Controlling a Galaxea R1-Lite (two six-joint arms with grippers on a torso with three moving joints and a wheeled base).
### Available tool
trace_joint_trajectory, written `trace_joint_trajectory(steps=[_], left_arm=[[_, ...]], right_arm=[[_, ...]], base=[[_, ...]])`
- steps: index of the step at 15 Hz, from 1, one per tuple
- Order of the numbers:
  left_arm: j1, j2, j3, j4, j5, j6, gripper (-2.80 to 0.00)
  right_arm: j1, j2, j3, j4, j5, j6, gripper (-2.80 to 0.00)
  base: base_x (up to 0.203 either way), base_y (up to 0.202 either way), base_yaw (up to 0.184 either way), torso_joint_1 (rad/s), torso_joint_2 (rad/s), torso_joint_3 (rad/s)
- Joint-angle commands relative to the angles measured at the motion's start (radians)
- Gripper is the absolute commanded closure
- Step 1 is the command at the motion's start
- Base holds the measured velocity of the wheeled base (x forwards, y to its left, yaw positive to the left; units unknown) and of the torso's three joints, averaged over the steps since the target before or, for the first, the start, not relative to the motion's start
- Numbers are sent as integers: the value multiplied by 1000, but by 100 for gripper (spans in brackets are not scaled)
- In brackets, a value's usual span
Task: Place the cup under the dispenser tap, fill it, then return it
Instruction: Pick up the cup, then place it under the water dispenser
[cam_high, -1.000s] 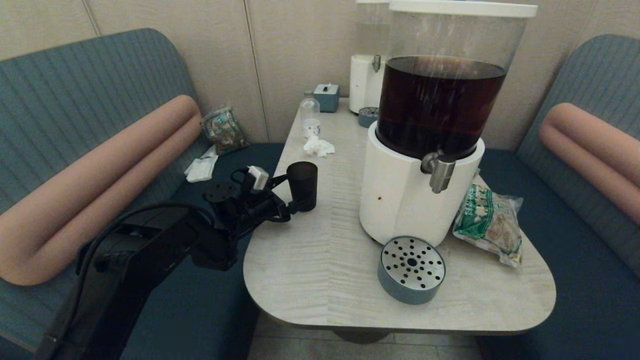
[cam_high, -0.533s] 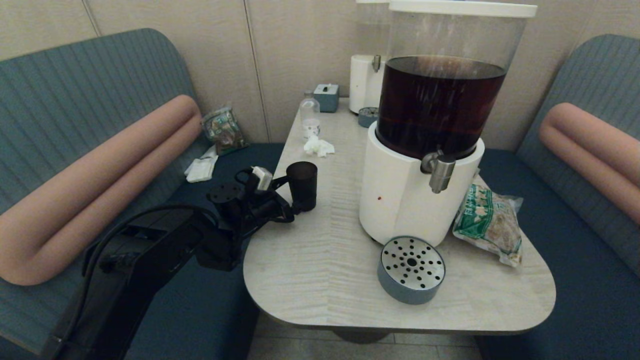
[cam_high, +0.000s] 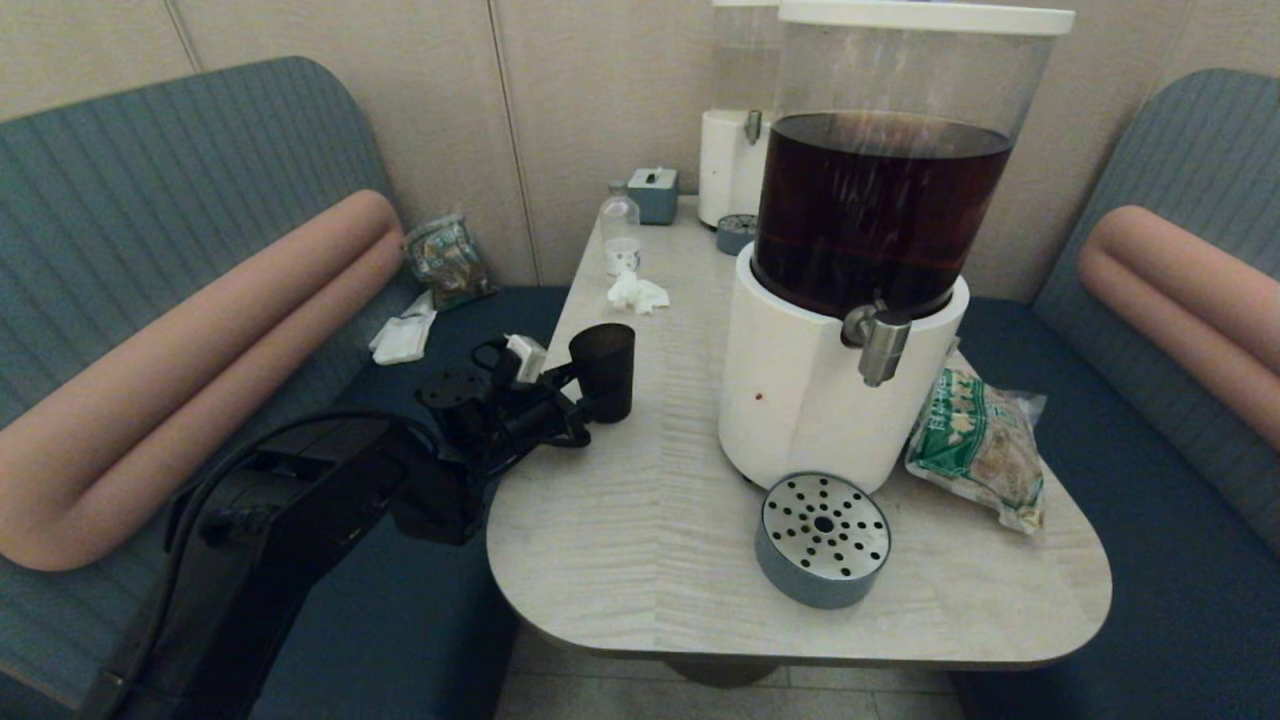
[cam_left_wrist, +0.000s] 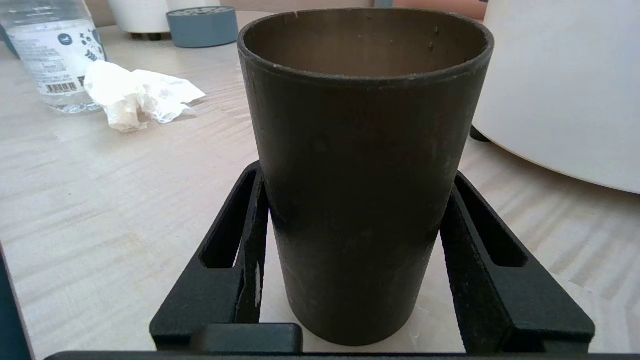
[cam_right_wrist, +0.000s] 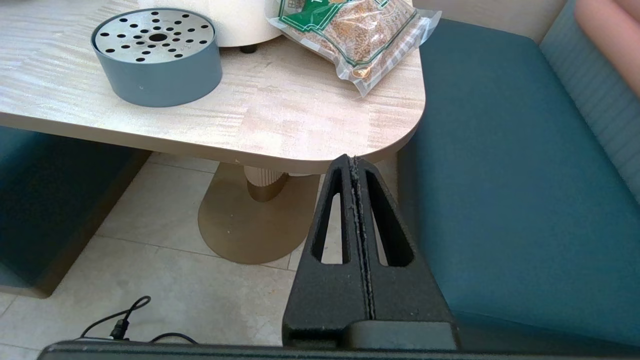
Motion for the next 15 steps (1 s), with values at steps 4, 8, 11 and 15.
trace_joint_trajectory(steps=[4,8,11,15], left_arm=[[-1,-81,52,-39,-4,-18,0],[0,-197,159,-44,-7,-29,0],[-4,-314,335,-76,-15,-33,0],[-130,-479,550,-92,-37,-52,0]], right_arm=[[0,1,0,0,1,-1,0],[0,1,0,0,1,-1,0],[1,1,0,0,0,-1,0],[0,1,0,0,1,-1,0]], base=[[0,0,0,0,0,0],[0,0,0,0,0,0],[0,0,0,0,0,0],[0,0,0,0,0,0]])
